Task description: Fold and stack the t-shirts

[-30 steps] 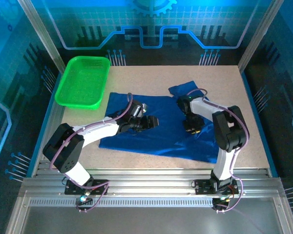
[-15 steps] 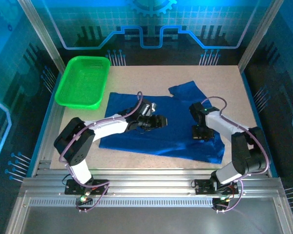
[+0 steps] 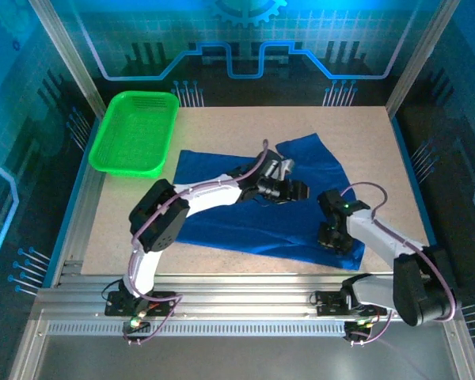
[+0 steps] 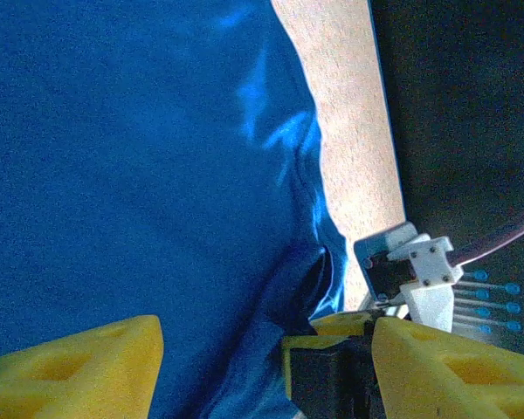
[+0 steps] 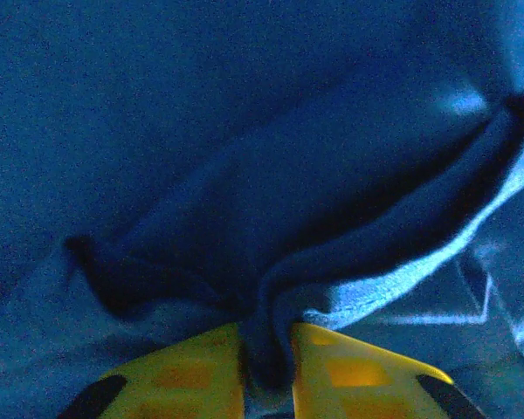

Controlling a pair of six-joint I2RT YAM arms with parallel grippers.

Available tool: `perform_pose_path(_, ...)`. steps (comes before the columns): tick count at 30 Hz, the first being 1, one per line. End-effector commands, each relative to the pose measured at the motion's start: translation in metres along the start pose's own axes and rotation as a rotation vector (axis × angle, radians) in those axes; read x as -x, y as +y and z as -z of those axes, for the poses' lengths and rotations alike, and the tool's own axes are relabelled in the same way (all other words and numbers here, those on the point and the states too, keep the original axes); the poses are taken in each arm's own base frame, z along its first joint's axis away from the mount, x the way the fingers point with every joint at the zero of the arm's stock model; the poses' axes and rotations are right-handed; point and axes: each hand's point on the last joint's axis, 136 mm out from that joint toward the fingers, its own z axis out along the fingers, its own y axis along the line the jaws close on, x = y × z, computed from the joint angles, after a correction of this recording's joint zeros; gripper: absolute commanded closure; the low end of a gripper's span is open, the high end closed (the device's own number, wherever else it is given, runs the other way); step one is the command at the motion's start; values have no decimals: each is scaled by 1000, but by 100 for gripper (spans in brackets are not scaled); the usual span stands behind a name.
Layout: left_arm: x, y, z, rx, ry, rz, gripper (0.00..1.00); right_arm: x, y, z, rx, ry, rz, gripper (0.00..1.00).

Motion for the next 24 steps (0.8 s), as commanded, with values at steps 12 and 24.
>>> perform_pose_path(12,-87,-22,-64,127,270,-267,36,29,-39,61,225,-115,-400,45)
perform_pose_path(24,-136,-4,-87,203,366,-300,45,39,-39,62,219,-136,-385,44)
